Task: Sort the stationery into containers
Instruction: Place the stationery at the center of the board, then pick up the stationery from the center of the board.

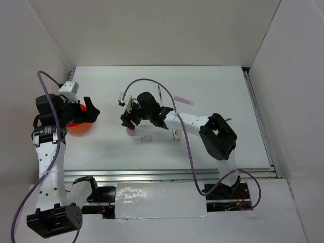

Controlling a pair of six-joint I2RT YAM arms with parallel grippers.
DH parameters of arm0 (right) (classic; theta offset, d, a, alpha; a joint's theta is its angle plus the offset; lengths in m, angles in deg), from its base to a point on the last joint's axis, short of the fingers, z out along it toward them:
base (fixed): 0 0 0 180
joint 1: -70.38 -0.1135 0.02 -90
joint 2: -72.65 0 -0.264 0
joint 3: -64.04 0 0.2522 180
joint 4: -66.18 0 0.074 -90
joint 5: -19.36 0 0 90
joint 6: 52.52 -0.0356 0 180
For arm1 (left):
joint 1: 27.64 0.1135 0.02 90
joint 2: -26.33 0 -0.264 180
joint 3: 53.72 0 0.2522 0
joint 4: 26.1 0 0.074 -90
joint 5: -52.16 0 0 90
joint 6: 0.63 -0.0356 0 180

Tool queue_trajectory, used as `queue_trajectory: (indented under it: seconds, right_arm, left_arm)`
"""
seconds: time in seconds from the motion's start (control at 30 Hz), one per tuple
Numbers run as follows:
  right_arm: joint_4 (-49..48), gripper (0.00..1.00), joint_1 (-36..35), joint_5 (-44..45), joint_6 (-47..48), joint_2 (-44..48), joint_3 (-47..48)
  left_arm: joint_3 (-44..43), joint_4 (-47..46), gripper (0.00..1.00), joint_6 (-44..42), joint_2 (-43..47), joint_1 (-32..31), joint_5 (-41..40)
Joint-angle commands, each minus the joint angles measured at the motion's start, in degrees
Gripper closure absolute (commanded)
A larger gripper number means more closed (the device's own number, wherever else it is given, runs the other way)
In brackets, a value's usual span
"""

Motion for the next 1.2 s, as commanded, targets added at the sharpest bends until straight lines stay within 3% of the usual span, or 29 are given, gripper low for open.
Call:
queue_trajectory:
  seconds: [0.0, 0.17, 0.27, 0.5, 0.63, 0.67, 0.7, 0.8, 1.0, 1.17]
  right_arm:
    - [-3.61, 0.27, 0.23, 0.52, -1.34, 5.07, 0.3]
    - [-1.5, 0.25, 3.9, -0.53, -7.39, 11.74, 2.05]
    - [3.41, 0.23, 8.29, -2.64, -11.26, 16.93, 4.51]
    - [14.66, 0.22, 22.69, -5.55, -12.94, 28.79, -5.03]
    - [15.99, 0.22, 31.68, -6.95, -12.59, 36.97, -13.57]
    - [16.25, 0.22, 33.26, -7.48, -12.5, 38.02, -16.11]
    - [16.17, 0.22, 36.06, -7.74, -12.59, 40.03, -17.18]
    - [16.08, 0.22, 40.03, -8.71, -12.94, 42.94, -20.61]
    - [15.2, 0.22, 42.68, -10.29, -14.61, 45.85, -24.04]
    - [13.8, 0.22, 42.95, -11.43, -17.07, 46.03, -26.15]
  left_arm:
    - [-0.38, -1.21, 0.01, -1.12, -0.42, 0.18, 1.46]
    - [-0.04, 1.95, 0.01, -7.61, -2.18, -0.08, 6.99]
    - [0.14, 6.16, 0.01, -15.79, -6.47, -2.0, 13.68]
    - [-2.31, 5.92, 0.11, -14.92, -16.67, -14.31, 6.22]
    - [-3.19, 2.75, 0.08, -12.2, -19.93, -22.47, -1.16]
    - [-3.46, 2.49, 0.08, -11.94, -21.5, -23.54, -3.0]
    - [-3.55, 1.79, 0.01, -11.58, -22.21, -24.51, -3.71]
    - [-3.72, -0.41, 0.01, -9.74, -24.76, -27.76, -6.7]
    - [-3.64, -3.75, 0.01, -8.07, -29.51, -30.93, -14.17]
    - [-2.49, -8.5, 0.04, -8.59, -31.71, -31.46, -14.1]
